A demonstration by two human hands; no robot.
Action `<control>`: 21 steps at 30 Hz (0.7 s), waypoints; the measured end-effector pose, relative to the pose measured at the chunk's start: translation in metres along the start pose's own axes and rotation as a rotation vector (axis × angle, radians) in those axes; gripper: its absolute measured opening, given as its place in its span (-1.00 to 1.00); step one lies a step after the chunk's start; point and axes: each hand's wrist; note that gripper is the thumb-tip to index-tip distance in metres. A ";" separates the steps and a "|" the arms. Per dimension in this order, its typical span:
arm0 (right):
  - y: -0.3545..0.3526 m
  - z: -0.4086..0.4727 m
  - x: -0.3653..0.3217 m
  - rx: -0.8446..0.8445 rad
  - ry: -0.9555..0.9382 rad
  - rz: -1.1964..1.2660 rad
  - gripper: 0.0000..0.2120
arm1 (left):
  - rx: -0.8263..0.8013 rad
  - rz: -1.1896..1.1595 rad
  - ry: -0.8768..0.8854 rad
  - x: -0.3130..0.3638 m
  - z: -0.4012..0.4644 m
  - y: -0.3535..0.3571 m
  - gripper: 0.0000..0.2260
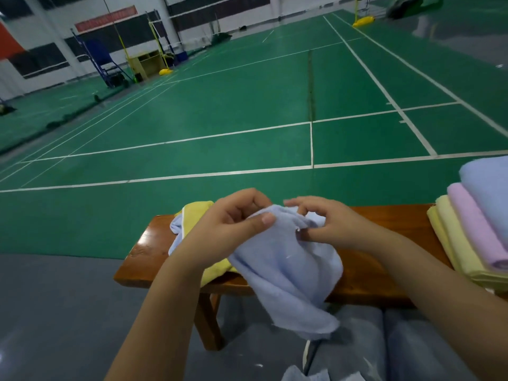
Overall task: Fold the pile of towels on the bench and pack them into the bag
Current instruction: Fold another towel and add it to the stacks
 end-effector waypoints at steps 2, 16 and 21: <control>-0.012 -0.008 0.003 0.048 0.034 -0.049 -0.76 | 0.058 0.024 -0.019 0.001 0.002 -0.007 -0.87; -0.104 -0.046 0.003 0.180 0.202 -0.302 -0.76 | 0.400 0.094 -0.107 -0.007 0.035 -0.044 -0.88; -0.128 -0.055 0.016 0.334 0.371 -0.503 -0.82 | 0.581 0.062 -0.192 -0.025 0.048 -0.054 -0.91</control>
Point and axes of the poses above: each hand's wrist, its own z-axis towards the middle knuckle, its own y-axis out of the palm, x = y × z, and after that the axes turned 5 degrees about -y, right-handed
